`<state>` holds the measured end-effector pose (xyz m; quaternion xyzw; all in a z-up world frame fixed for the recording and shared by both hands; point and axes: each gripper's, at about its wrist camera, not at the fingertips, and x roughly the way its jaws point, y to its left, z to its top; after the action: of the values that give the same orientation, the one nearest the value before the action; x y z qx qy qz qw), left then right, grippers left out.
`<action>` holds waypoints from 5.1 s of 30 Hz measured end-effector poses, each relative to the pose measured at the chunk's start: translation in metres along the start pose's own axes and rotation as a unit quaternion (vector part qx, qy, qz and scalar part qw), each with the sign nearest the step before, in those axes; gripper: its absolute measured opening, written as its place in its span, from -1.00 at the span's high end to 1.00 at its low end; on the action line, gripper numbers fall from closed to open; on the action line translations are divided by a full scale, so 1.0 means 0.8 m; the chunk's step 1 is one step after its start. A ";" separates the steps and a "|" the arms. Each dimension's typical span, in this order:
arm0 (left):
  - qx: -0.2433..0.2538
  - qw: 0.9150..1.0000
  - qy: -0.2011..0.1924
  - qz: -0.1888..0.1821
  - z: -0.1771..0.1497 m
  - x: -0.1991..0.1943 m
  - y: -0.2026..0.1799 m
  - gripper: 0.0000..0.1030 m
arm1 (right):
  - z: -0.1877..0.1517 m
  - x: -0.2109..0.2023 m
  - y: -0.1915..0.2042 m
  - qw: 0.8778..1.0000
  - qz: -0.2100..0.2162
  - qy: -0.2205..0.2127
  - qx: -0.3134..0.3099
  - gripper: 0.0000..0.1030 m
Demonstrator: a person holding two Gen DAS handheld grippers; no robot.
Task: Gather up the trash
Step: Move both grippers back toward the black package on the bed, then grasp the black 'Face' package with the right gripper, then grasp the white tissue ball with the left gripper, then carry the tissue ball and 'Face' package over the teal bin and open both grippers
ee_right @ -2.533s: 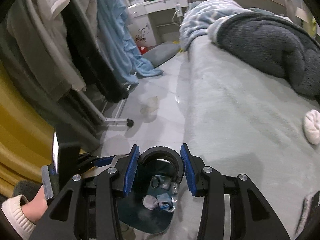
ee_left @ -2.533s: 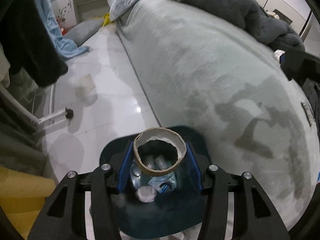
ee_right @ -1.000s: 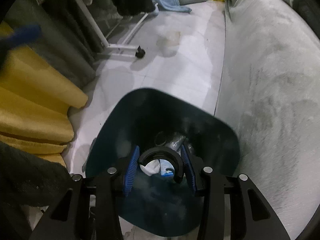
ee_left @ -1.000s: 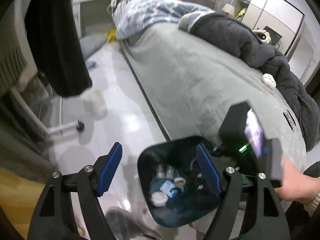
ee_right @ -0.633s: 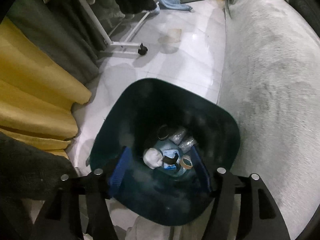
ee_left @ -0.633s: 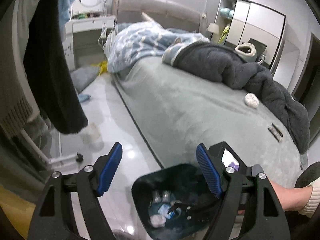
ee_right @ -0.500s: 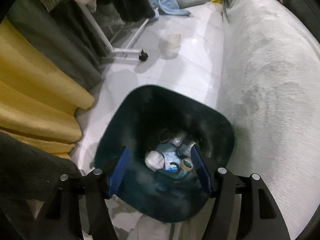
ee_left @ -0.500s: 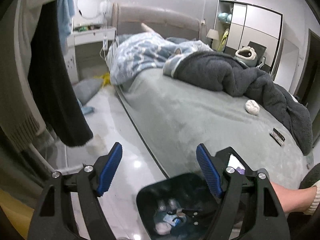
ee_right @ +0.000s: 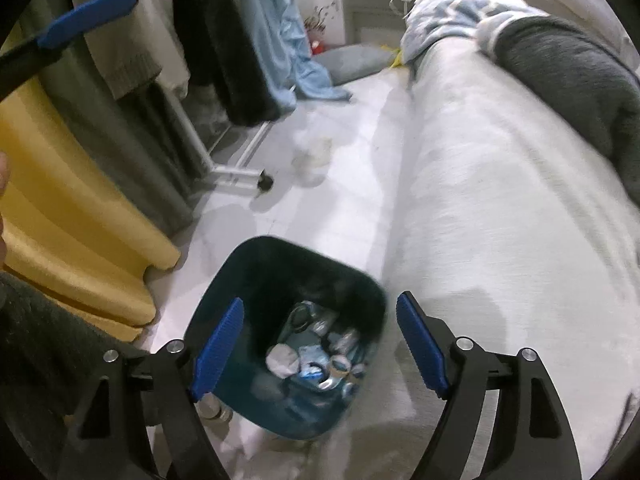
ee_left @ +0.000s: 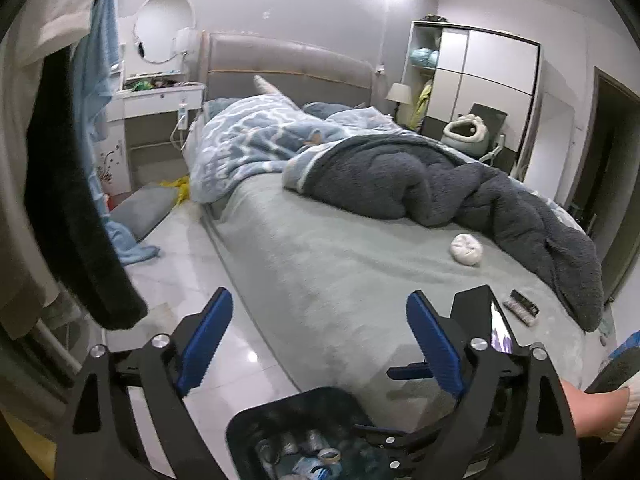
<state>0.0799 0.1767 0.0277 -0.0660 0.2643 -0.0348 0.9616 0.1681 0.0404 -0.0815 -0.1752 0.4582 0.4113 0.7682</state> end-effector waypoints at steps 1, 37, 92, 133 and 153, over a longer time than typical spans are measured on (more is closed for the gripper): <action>0.002 1.000 -0.002 -0.002 0.002 0.002 -0.005 -0.78 | -0.001 -0.007 -0.006 1.000 -0.004 -0.007 0.002 -0.59; 0.078 0.995 -0.012 -0.055 0.030 0.143 -0.174 -0.94 | -0.105 -0.167 -0.239 0.967 -0.157 -0.154 0.128 -0.93; 0.113 0.978 0.113 -0.132 0.014 0.394 -0.314 -0.91 | -0.207 -0.173 -0.304 0.974 -0.100 -0.122 0.161 -0.04; 0.057 0.991 0.091 -0.077 -0.024 0.164 -0.289 -0.08 | -0.198 -0.239 -0.247 0.970 -0.063 -0.145 0.183 -0.04; 0.003 0.995 0.099 0.017 -0.079 0.081 -0.207 -0.08 | -0.172 -0.213 -0.177 0.969 -0.062 -0.132 0.199 -0.04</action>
<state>0.0980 -0.0004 -0.0348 -0.0551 0.3589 -0.0256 0.9314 0.1624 -0.2137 -0.0234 0.0088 0.4138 0.2831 0.8652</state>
